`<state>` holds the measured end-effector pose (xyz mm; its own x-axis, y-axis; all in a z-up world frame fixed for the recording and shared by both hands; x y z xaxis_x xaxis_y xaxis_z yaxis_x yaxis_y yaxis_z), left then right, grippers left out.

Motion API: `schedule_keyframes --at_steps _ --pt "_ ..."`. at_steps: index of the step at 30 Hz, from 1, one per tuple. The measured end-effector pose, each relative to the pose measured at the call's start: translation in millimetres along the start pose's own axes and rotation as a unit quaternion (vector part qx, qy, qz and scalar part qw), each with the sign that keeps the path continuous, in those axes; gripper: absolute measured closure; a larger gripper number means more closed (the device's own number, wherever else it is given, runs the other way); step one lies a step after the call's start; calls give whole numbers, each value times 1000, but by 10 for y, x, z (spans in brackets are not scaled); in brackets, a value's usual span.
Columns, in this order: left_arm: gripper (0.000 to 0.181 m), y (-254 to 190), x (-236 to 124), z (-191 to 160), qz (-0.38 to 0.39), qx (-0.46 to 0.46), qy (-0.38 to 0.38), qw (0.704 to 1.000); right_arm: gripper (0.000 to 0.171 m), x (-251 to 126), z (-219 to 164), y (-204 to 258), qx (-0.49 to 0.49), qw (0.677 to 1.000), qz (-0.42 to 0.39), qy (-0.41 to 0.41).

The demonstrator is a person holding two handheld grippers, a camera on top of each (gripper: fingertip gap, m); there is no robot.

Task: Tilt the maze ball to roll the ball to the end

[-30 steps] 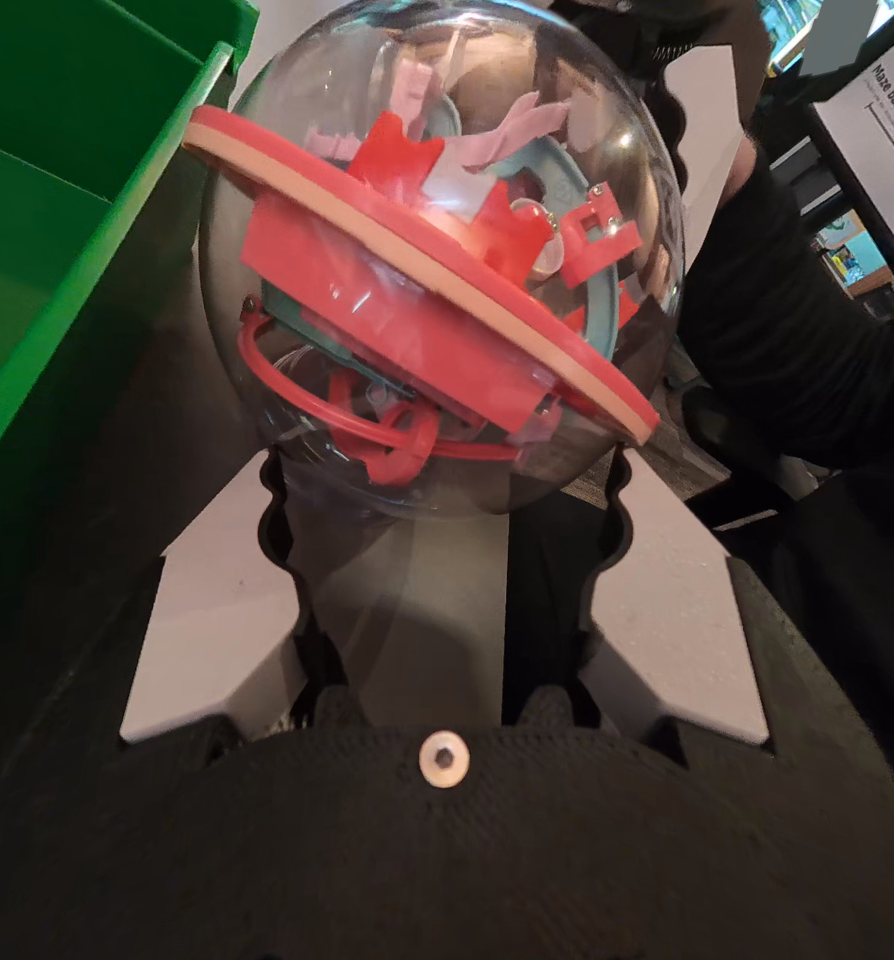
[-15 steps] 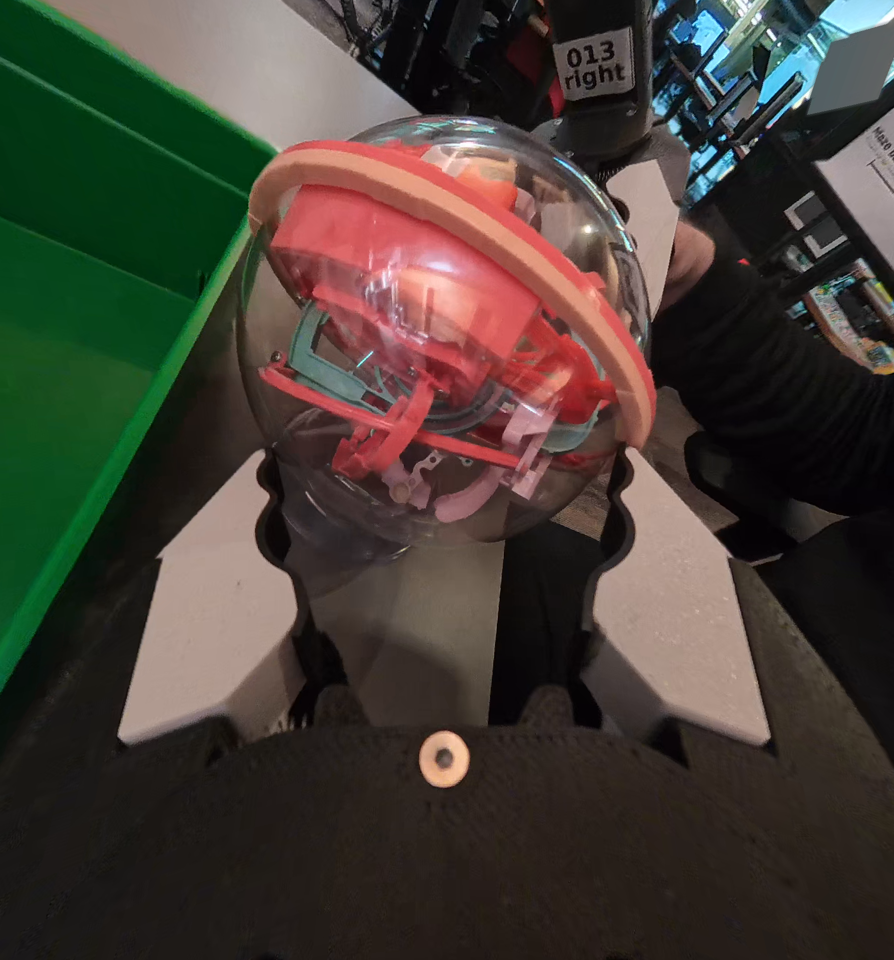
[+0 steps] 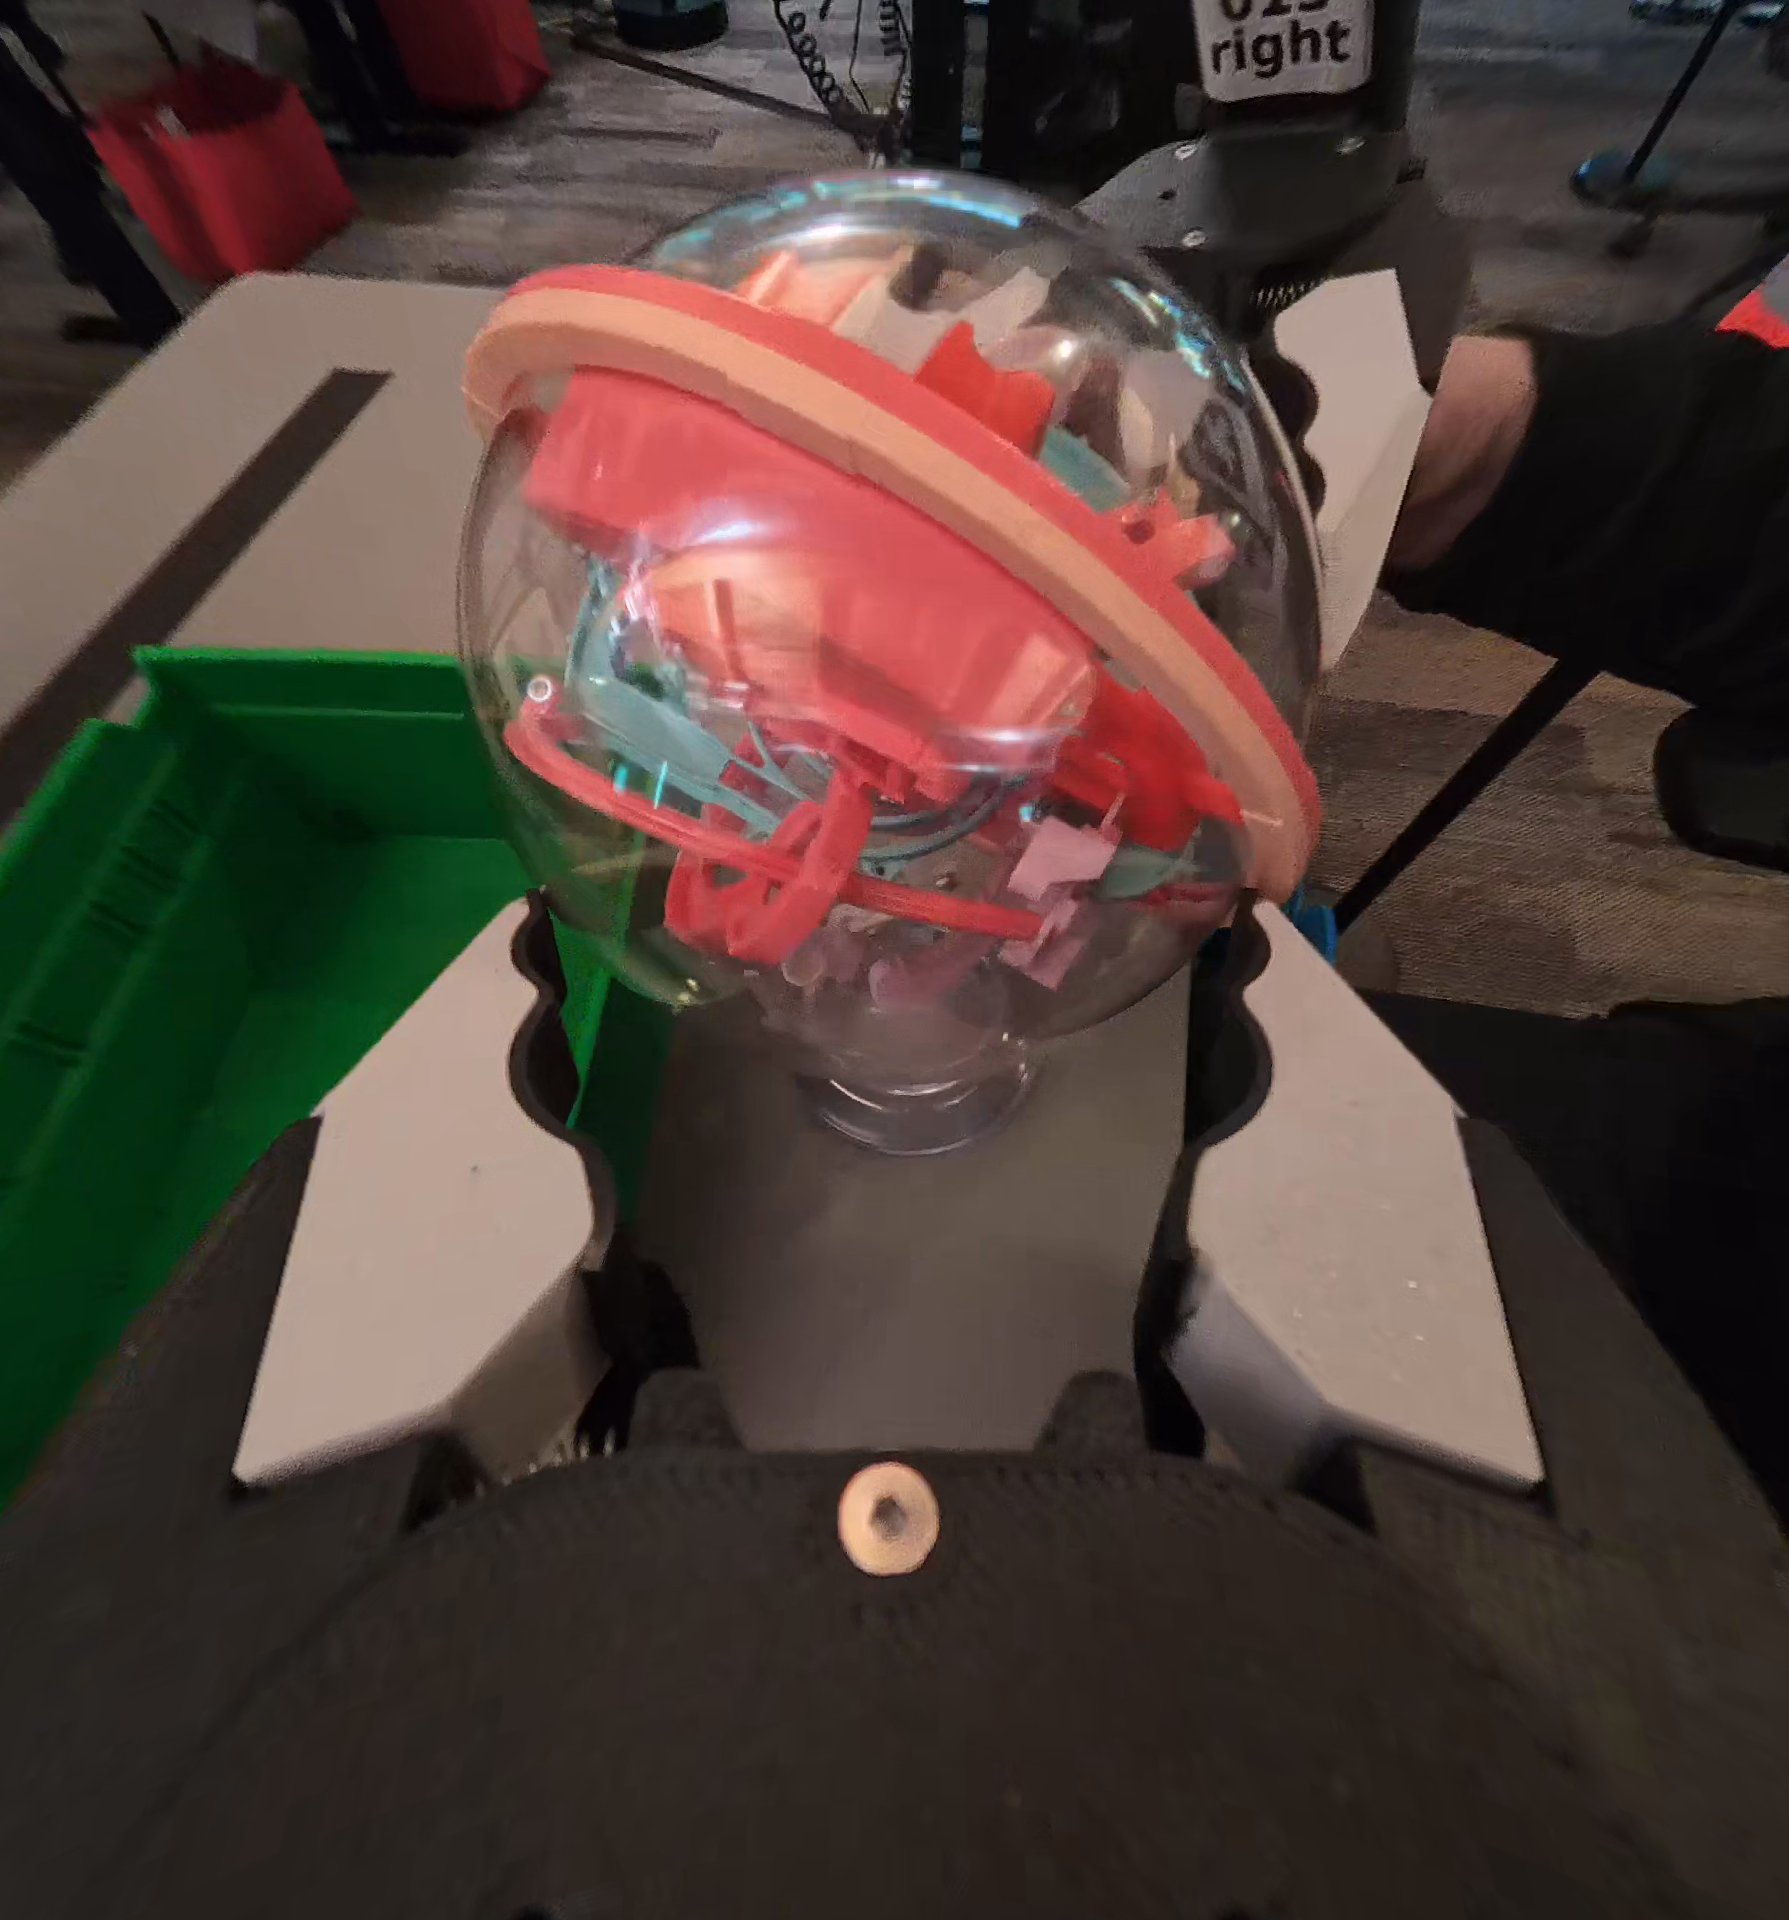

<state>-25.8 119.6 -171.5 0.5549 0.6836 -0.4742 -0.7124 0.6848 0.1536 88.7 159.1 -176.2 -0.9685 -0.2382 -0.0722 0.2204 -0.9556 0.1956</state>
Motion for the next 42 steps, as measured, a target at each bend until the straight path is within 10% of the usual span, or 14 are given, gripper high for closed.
schedule_keyframes --at_steps 20,42 --pt "60 -44 -625 824 136 289 -71 945 31 -10 844 564 -321 941 -107 -13" --pt "58 -310 -1067 1579 253 411 -146 864 31 -229 1607 1112 -499 851 -163 21"
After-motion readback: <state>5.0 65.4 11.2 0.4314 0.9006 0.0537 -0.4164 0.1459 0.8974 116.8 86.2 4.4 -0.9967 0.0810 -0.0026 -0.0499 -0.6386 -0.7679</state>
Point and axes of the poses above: each gripper's, where its closed fingertips meet, x out along the fingers, z out of its top, y = z × x across the jaws, the point moved 4 cm from there along -x, back along the fingers, and after that the axes turned 14 degrees about z, right-handed, at the moved point
